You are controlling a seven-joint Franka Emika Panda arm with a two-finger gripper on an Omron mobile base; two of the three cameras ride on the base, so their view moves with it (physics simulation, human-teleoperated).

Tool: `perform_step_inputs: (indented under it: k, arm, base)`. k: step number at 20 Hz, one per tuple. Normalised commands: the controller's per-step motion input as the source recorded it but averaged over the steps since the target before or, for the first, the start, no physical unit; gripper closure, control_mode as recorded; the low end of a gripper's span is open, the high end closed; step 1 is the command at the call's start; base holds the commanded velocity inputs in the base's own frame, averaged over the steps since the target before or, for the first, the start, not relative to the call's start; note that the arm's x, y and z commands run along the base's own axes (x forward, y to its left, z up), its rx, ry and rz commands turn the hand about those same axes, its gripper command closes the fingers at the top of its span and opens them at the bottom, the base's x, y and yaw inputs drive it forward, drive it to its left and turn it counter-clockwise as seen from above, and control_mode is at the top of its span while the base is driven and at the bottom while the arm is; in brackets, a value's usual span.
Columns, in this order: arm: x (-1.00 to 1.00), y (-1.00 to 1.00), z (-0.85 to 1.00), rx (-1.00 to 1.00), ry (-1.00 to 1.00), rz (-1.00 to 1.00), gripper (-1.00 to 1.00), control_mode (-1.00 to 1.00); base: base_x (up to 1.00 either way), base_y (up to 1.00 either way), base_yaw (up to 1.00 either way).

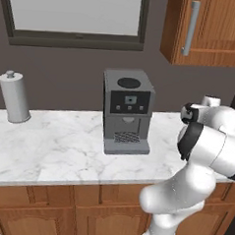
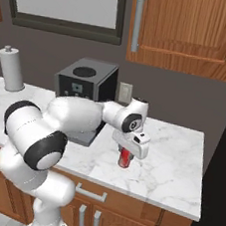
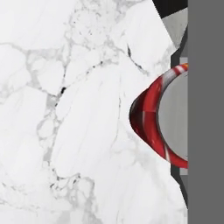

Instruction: Four empty soda cans are scattered around the kitchen. Gather all the cans and cluster them next to the stove for recycling.

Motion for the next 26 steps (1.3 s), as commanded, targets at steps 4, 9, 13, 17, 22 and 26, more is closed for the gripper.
perform_step_inputs:
  k: [4,9,13,17,22,26]
  arm:
    - [-0.69,0.46,0.58,-0.15,0.00,0.08,1.00,-1.00]
    - [-0.61,0.39,0.54,-0.09,0.00,0.15,1.00,-1.00]
    - [-0.49,0.27,-0.13,0.00,-0.02,0.17,1.00,-1.00]
    - [0.02,0.00,-0.03,0.00,0.01,0.01,1.00,-1.00]
    - [0.09,0.31,-0.02,0.00,-0.01,-0.01,1.00,-1.00]
    - [0.00,0.00,0.00,0.00,0.00,0.00,1.00,1.00]
  base:
    - [0.00,0.00,0.00]
    - [0.00,0.00,0.00]
    - [0.00,0.00,0.00]
    - [0.00,0.00,0.00]
    - [0.00,0.00,0.00]
    - [0.15,0.91,-0.03]
